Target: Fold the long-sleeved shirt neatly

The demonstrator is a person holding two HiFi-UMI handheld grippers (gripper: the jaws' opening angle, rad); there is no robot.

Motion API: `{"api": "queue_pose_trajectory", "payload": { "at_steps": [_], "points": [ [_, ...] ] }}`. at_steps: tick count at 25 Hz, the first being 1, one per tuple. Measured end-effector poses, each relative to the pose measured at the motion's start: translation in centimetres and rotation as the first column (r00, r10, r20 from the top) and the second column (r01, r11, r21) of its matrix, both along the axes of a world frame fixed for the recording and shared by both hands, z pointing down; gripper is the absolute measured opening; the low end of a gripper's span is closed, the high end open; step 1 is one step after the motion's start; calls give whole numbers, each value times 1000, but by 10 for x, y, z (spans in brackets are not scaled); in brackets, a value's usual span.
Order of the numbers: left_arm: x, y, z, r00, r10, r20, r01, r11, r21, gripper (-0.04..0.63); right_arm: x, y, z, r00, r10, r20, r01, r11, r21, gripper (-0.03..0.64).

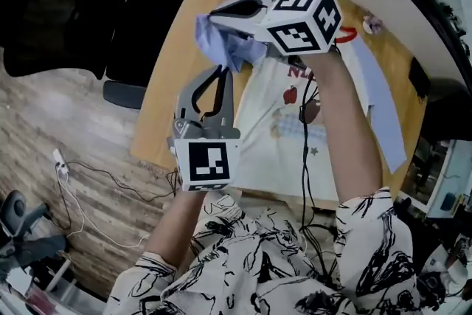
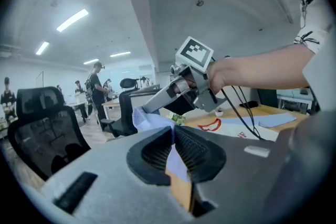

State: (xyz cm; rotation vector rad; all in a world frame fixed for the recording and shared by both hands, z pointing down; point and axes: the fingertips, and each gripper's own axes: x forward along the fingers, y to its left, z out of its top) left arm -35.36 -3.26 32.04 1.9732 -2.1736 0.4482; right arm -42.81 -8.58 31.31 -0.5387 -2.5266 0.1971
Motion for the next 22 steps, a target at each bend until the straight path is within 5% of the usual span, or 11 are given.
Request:
{"api": "queue_pose_trajectory", "payload": {
  "at_steps": [6,11,18,22],
  "points": [
    [99,-56,-50,997,44,59,-49,996,80,26,108,-65,-55,968,184,170,-188,982,10,15],
    [189,-99,-50,989,140,55,-144,987,78,26,204,-113,-70,919,330,218,-344,938,33,15],
    [295,-143,14,960,276,55,-273,960,-56,26,339,-175,-6,842,514,160,-532,841,95,15],
    [343,-164,69,949,309,69,-295,942,-158,28,392,-199,54,819,553,152,-570,815,102,15]
  ]
}}
